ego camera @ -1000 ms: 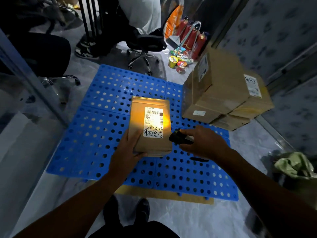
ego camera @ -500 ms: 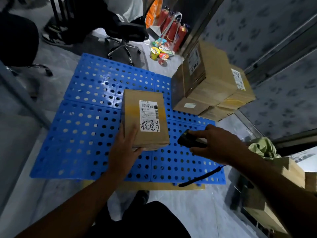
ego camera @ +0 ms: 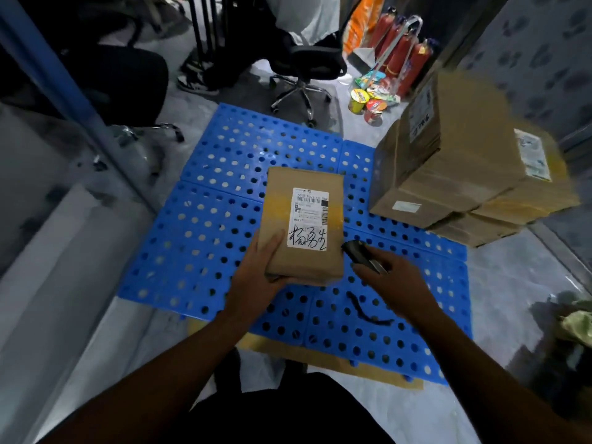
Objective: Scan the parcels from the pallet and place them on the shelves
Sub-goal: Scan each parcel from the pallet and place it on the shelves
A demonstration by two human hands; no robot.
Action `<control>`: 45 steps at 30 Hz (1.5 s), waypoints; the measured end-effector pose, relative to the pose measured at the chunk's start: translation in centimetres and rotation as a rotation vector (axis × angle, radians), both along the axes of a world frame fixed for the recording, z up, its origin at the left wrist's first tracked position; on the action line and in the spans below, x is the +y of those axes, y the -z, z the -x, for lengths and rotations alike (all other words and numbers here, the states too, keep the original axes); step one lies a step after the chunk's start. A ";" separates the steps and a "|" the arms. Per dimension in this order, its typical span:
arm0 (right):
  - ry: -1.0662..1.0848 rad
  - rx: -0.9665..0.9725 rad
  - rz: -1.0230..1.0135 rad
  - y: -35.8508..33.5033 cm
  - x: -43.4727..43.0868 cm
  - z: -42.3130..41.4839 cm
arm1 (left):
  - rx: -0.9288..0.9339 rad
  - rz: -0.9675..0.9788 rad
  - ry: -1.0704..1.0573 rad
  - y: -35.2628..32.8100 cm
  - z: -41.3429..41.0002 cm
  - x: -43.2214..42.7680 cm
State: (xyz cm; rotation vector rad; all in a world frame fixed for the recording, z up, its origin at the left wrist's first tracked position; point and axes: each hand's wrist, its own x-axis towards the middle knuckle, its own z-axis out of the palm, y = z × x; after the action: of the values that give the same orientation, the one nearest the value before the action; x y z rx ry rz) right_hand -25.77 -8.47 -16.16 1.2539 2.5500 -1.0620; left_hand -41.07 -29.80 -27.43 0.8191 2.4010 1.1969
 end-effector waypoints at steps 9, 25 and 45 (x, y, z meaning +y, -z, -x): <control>-0.150 0.218 0.299 4.6 -0.5 4.1 | -0.002 -0.127 -0.363 -2.1 -1.3 -4.0; -0.694 0.258 0.577 2.5 -15.1 27.0 | 0.180 -0.034 -1.075 -5.4 8.2 -19.3; -0.790 0.303 0.416 1.6 -25.4 40.5 | 0.519 0.645 -0.996 -6.4 22.2 -22.1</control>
State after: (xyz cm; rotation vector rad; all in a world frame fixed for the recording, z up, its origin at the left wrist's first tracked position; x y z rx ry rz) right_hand -66.29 -33.89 -17.80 -0.0385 2.4332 -1.4992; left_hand -63.27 -51.87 -21.06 -0.3941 3.4645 0.3208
